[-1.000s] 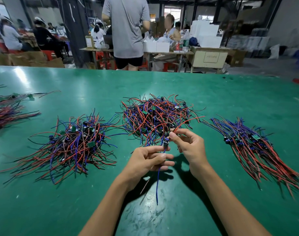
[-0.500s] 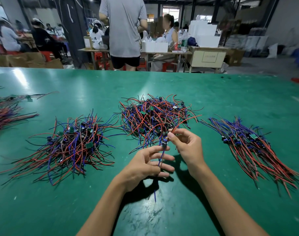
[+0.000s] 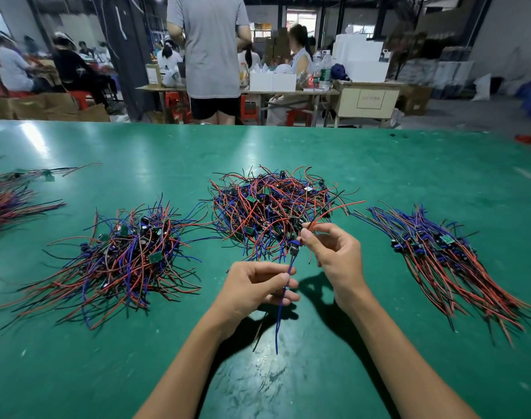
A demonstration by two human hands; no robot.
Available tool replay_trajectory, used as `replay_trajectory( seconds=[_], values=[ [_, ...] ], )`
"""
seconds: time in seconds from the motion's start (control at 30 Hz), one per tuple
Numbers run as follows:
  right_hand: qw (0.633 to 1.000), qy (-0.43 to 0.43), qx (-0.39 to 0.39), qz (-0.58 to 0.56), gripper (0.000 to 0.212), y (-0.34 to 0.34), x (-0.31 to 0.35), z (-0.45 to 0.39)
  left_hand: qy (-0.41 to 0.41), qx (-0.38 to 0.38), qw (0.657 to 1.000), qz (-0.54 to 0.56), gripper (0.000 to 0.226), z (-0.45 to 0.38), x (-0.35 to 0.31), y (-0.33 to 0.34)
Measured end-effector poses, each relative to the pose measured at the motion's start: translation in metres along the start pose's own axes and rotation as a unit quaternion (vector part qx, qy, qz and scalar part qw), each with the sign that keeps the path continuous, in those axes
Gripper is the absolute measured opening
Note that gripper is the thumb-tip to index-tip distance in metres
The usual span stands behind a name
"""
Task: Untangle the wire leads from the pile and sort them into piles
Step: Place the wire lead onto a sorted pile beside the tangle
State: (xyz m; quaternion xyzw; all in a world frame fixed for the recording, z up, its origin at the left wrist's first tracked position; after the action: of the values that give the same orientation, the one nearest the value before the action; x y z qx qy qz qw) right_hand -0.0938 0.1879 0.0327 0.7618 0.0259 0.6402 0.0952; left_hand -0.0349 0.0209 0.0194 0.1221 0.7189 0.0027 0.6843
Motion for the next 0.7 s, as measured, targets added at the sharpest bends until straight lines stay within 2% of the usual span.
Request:
replay_trajectory(
  seconds=[0.1, 0.2, 0.33, 0.43, 0.57, 0.63, 0.7],
  values=[
    [1.000, -0.001, -0.009, 0.011, 0.012, 0.002, 0.001, 0.003, 0.004, -0.022, 1.000, -0.003, 0.012, 0.000, 0.000, -0.001],
    [1.000, 0.015, -0.001, 0.012, 0.011, 0.000, 0.001, 0.002, 0.004, -0.010, 1.000, 0.006, 0.016, 0.000, 0.000, 0.000],
    [0.989, 0.090, 0.113, 0.024, 0.010, 0.002, -0.001, 0.004, -0.005, -0.021, 0.997, 0.071, 0.027, -0.003, -0.004, 0.001],
    [0.980, 0.088, 0.171, 0.048, 0.003, 0.016, -0.004, 0.013, 0.015, -0.022, 0.996, 0.084, 0.031, -0.003, -0.007, -0.001],
    [0.989, 0.088, 0.094, 0.072, 0.009, 0.024, -0.010, 0.016, 0.010, -0.052, 0.996, 0.071, 0.023, -0.003, -0.003, -0.005],
    [0.986, 0.036, 0.065, 0.147, 0.009, 0.024, -0.009, 0.018, 0.006, -0.062, 0.997, 0.049, 0.019, -0.002, -0.002, -0.006],
    [0.973, -0.024, 0.074, 0.219, 0.010, 0.027, -0.008, 0.023, 0.006, -0.074, 0.997, 0.031, 0.018, -0.002, -0.003, -0.005]
  ],
)
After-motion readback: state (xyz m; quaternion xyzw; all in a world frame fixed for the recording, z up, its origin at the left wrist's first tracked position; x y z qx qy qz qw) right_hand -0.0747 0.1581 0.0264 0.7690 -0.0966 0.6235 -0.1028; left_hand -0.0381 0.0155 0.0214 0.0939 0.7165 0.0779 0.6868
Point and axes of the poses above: each hand's wrist, its own z-axis away from the middle knuckle, its own y-axis out of the palm, x = y × z, the point moved 3 cm from there along -z, towards the middle knuckle, and after that the axes turned 7 degrees about y, right-handed, at the moved point
